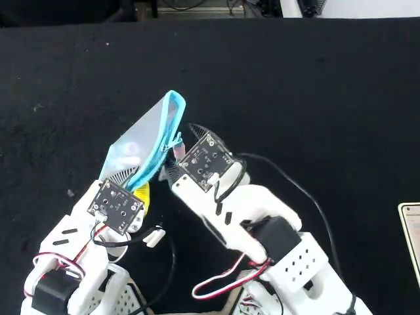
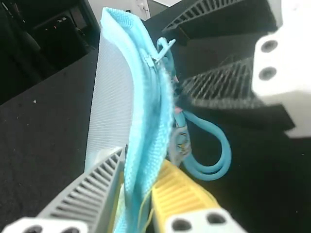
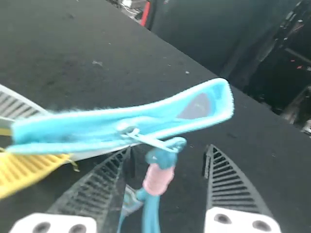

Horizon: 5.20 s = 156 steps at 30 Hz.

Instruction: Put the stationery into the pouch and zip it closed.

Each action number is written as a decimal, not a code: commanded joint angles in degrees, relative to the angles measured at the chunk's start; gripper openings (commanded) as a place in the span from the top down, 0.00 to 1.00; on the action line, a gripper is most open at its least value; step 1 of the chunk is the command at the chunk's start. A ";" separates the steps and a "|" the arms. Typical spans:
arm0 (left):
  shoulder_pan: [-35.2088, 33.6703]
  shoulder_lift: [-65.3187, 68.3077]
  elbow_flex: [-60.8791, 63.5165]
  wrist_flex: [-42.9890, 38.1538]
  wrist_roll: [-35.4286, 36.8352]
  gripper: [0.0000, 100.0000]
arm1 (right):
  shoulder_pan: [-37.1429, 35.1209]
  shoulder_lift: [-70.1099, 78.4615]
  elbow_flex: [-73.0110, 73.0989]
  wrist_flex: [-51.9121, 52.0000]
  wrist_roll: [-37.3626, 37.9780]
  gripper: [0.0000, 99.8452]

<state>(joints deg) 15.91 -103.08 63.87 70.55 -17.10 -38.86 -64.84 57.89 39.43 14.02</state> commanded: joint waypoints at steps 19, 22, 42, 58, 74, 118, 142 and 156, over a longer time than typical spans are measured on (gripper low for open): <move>0.04 0.26 0.31 0.00 -0.18 0.97 | 5.71 -12.26 8.92 -12.57 -1.32 0.84; 0.04 0.26 0.31 0.00 -0.18 0.97 | 5.71 -13.49 10.24 -12.57 -1.05 0.84; 0.04 0.26 0.31 0.09 -0.18 0.97 | 5.89 -10.42 10.51 -15.47 -1.14 0.98; 0.04 0.26 0.31 0.09 -0.18 0.97 | 12.66 -12.00 13.85 -22.86 -1.23 0.99; 0.04 0.26 0.31 0.18 -0.18 0.97 | 18.64 -12.00 15.25 -30.07 -6.07 0.99; 0.04 0.26 0.22 0.44 -0.18 0.97 | 32.70 25.63 -0.92 -44.31 -15.82 0.99; 0.04 0.26 0.22 0.44 -0.18 0.97 | 27.87 22.73 -0.04 -36.75 -15.82 0.96; 0.04 0.26 0.22 0.26 -0.18 0.97 | 10.99 -6.20 0.84 -1.23 -13.36 0.83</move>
<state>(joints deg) 16.09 -102.99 64.31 70.73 -17.01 -23.74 -65.80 61.32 33.19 0.04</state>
